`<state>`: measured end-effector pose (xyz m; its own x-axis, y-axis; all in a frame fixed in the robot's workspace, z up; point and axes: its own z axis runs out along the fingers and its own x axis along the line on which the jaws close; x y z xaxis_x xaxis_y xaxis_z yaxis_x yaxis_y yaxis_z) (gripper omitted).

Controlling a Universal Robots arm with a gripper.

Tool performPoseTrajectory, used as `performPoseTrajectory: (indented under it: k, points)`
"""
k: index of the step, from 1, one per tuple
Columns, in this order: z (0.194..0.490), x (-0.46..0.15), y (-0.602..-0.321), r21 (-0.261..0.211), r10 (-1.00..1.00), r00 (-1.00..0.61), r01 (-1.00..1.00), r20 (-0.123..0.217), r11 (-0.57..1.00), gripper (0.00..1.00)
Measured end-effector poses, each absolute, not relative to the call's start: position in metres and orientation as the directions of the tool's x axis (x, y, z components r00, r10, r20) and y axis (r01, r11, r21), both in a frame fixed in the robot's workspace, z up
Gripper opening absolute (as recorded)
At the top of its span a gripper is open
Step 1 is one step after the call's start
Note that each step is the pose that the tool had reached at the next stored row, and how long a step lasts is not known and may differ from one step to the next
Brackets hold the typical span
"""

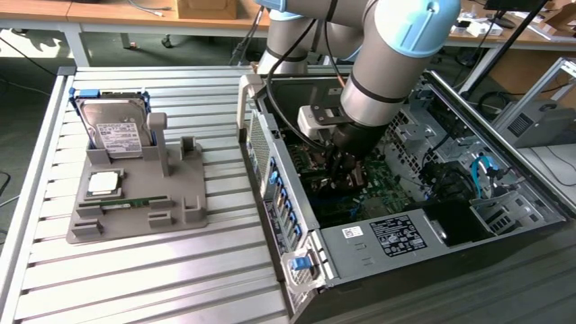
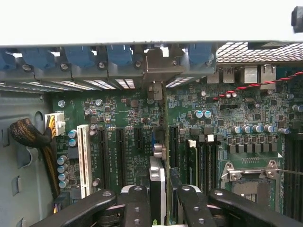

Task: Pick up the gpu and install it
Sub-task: 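Insert the gpu into the slot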

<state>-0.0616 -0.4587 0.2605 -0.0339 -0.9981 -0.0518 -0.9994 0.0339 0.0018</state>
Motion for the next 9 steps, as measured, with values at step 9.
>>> performPoseTrajectory:
  k: [9]
  points:
    - [0.2604,-0.0613,-0.4587,0.002,-0.996,-0.067,-0.998,-0.052,0.067,0.27]
